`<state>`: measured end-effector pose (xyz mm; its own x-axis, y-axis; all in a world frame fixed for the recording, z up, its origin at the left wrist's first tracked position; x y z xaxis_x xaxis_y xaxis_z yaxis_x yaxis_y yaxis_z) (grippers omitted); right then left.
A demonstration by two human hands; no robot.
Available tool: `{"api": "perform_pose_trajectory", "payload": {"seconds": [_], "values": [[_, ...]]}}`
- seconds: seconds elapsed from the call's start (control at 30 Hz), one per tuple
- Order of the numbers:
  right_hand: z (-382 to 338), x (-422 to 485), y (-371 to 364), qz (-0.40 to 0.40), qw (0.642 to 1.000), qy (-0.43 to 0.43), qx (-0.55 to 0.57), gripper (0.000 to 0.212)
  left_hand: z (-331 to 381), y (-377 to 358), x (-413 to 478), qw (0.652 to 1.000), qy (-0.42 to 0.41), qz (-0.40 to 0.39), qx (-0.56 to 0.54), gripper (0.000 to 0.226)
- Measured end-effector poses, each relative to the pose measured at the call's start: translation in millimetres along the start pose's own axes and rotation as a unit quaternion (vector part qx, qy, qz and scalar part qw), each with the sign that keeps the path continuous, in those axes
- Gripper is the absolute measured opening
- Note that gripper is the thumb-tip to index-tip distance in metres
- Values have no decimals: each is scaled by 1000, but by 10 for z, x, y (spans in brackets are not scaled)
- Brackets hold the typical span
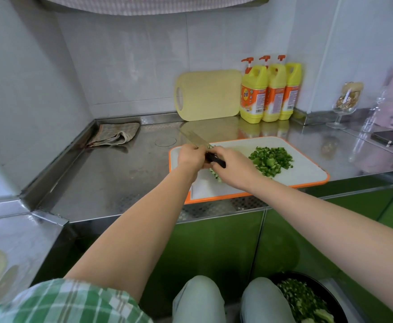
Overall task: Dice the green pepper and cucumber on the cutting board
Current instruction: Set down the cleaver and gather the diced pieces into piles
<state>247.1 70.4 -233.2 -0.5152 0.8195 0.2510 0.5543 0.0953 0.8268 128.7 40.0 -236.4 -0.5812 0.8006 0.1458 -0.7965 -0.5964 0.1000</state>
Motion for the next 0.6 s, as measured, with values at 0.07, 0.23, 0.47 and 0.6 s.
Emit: {"api": "perform_pose_trajectory", "payload": {"seconds": [0.07, 0.23, 0.47, 0.6], "values": [[46, 51, 29, 6, 1000, -12, 28, 34, -43, 27, 39, 1000, 3, 16, -3, 26], [107, 137, 70, -26, 995, -57, 79, 42, -76, 105, 42, 999, 20, 36, -34, 26], [2, 14, -35, -113, 985, -127, 36, 52, -104, 209, 65, 998, 21, 60, -6, 24], [5, 24, -45, -89, 986, -138, 32, 52, -201, 291, 113, 998, 23, 54, 12, 11]]}}
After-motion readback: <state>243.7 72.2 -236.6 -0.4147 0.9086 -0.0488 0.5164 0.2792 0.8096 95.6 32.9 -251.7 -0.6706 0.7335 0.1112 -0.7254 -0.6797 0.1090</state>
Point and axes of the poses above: each hand's wrist, its own x-axis towards the middle knuckle, its own y-axis out of the back of the hand, z = x × y, the point moved 4 cm from there along x, towards the middle knuckle, and after that the axes turned 11 degrees about -y, right-handed, at the moved point
